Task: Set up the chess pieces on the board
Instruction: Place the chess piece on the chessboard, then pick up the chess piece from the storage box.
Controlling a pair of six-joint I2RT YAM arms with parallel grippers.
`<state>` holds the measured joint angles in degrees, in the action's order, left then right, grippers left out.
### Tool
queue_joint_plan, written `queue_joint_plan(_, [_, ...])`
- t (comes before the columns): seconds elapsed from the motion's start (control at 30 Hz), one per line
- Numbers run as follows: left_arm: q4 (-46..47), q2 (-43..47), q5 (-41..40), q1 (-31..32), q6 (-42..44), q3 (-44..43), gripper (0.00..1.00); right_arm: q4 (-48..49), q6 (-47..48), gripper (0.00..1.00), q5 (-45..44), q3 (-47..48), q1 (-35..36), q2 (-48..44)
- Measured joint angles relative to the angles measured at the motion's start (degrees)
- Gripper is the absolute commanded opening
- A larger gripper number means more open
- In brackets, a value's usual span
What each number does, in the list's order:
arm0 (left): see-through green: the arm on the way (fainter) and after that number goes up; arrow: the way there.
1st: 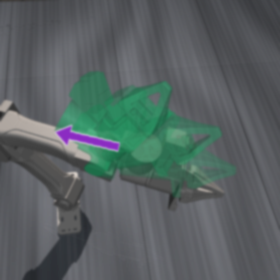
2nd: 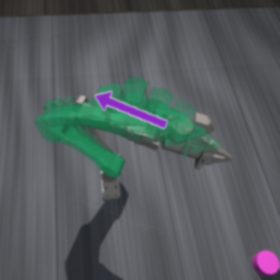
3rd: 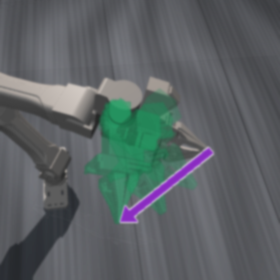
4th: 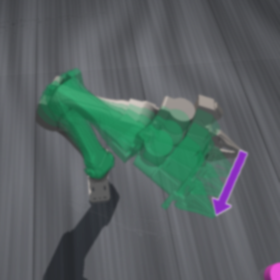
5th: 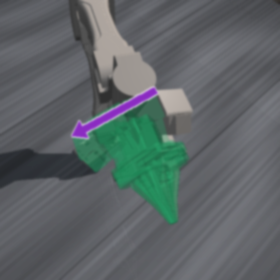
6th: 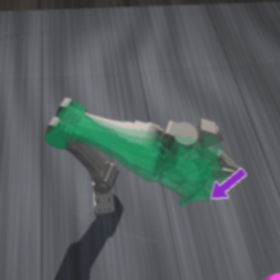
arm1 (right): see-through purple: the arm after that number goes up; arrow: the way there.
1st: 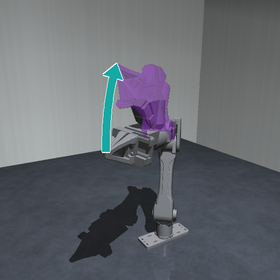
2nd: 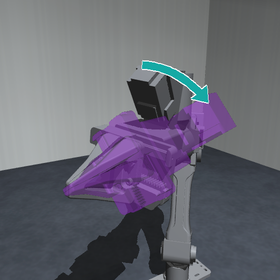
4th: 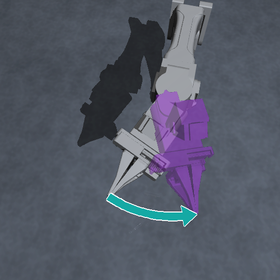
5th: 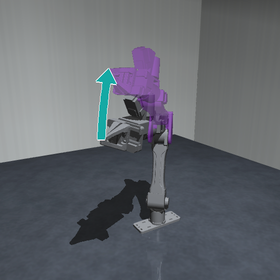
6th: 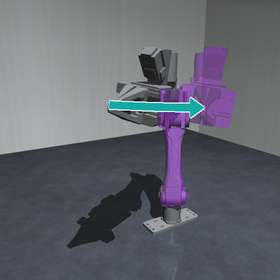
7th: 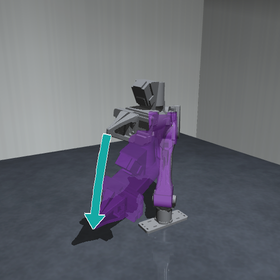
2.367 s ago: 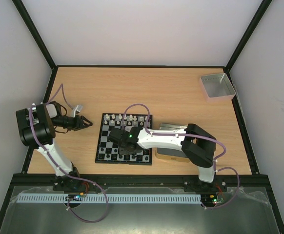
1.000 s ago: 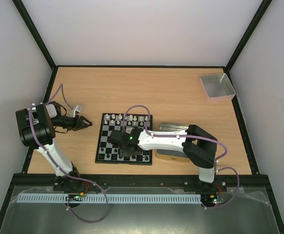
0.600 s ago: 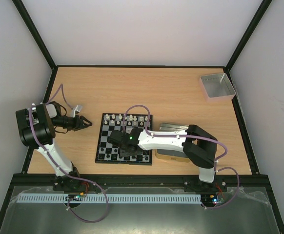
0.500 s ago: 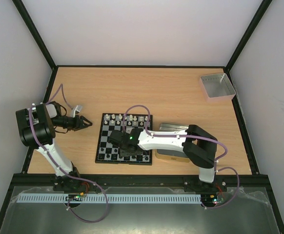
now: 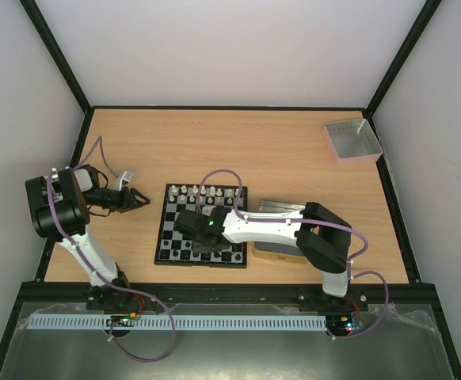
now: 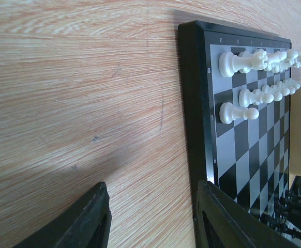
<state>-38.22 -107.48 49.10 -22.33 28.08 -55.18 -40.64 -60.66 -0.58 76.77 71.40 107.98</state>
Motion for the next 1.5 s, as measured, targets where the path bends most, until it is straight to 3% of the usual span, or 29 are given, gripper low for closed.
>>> queue_joint_plan(0.5, [0.0,0.0,0.0,0.0,0.0,0.0,0.48,0.0,0.1,0.13,0.2,0.0,0.0,0.3])
queue_joint_plan(0.73, [0.0,0.0,0.0,0.0,0.0,0.0,0.48,0.0,0.2,0.29,0.2,0.0,0.0,0.3])
queue_joint_plan(1.0, [0.0,0.0,0.0,0.0,0.0,0.0,0.48,-0.2,0.2,0.30,-0.7,0.0,-1.0,0.3])
queue_joint_plan(1.27, [-0.1,0.0,0.0,0.0,0.1,0.0,0.48,-1.6,0.9,0.30,-2.9,0.5,-6.3,-2.2])
queue_joint_plan(1.5, [-0.1,-0.1,0.1,-0.1,0.1,0.0,0.48,-3.5,0.5,0.30,-8.0,-2.3,-14.1,-13.5])
